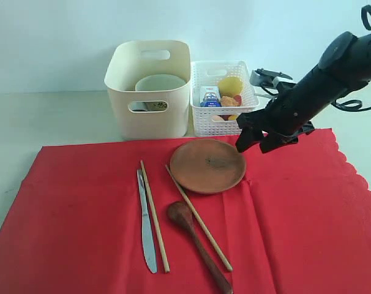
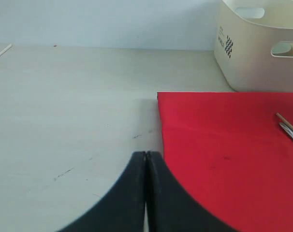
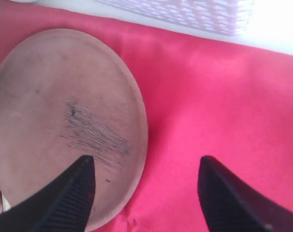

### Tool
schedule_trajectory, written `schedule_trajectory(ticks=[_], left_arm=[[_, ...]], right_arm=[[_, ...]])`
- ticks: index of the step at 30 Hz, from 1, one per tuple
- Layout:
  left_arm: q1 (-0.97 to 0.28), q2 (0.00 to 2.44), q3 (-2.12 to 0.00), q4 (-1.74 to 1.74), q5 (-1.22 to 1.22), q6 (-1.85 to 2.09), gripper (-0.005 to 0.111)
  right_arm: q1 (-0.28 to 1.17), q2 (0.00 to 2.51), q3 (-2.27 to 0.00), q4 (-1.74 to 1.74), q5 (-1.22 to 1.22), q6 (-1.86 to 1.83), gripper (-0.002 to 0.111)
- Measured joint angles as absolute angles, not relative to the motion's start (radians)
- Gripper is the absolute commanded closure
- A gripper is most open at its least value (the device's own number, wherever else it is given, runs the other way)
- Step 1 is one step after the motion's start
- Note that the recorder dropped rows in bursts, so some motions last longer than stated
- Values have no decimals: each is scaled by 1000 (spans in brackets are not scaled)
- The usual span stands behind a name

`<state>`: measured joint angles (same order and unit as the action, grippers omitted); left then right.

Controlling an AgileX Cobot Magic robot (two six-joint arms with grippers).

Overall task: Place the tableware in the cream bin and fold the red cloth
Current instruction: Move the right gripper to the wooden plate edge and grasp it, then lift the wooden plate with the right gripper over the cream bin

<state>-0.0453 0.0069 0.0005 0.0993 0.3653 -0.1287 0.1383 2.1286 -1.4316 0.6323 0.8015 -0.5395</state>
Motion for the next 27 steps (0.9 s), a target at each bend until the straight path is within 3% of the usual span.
schedule_trajectory(ticks=[17,27], left_arm=[[-45,7,0,99,365,-129,107],[-45,7,0,99,365,-129,107]], right_arm=[[134,2256,-1477,823,921,-693,50],[132,2275,-1479,864,927,-724,73]])
